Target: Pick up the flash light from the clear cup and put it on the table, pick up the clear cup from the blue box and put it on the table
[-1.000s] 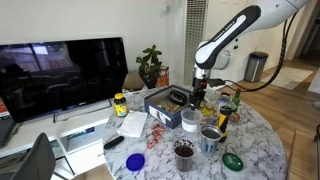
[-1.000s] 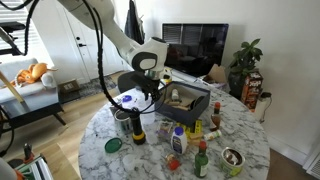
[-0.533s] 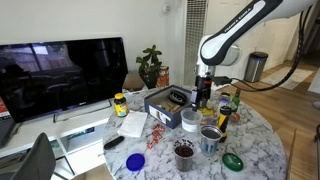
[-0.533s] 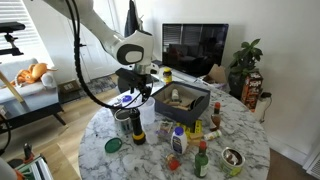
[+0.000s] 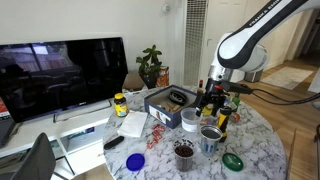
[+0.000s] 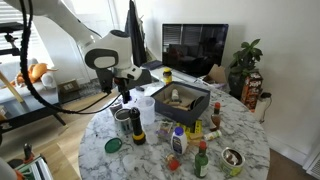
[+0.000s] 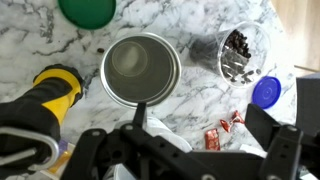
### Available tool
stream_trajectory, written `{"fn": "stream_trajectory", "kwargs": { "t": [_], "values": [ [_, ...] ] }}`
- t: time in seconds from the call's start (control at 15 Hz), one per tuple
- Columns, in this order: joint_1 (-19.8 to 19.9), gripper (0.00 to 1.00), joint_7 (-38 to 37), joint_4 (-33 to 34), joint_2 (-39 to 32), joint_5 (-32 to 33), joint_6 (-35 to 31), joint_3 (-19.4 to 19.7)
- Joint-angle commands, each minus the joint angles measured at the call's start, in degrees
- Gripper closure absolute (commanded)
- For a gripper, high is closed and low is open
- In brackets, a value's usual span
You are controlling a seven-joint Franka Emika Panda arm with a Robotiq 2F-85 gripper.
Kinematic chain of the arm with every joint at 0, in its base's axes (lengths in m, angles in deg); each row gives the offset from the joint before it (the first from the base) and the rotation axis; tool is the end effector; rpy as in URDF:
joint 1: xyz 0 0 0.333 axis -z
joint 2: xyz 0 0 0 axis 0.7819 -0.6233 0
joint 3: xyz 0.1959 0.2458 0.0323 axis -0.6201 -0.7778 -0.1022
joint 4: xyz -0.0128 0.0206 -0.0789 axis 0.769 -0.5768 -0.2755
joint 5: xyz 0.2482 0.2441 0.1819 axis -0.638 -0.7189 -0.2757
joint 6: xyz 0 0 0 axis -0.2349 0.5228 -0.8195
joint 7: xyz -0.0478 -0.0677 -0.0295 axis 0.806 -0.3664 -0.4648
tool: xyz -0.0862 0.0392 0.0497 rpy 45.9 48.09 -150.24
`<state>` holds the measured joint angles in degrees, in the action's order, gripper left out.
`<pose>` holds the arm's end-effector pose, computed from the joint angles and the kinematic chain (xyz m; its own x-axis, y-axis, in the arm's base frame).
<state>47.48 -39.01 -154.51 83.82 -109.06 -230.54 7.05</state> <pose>0.4574 0.0959 0.2817 0.9445 -0.3248 -0.0493 -0.3227 -0.8894 -0.3239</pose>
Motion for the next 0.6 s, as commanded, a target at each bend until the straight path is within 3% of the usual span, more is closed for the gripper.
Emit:
{"fn": "stream_trajectory", "kwargs": {
  "t": [0.0, 0.27, 0.53],
  "values": [
    [-2.9, 0.0, -9.2, -7.7, 5.0, -4.2, -8.3, -0.7],
    [-3.3, 0.0, -24.0, -12.0, 4.6, -0.2, -13.2, -0.9],
    [-2.8, 0.0, -29.6, -11.7, 1.7, -0.5, -13.0, 0.0]
  ]
}}
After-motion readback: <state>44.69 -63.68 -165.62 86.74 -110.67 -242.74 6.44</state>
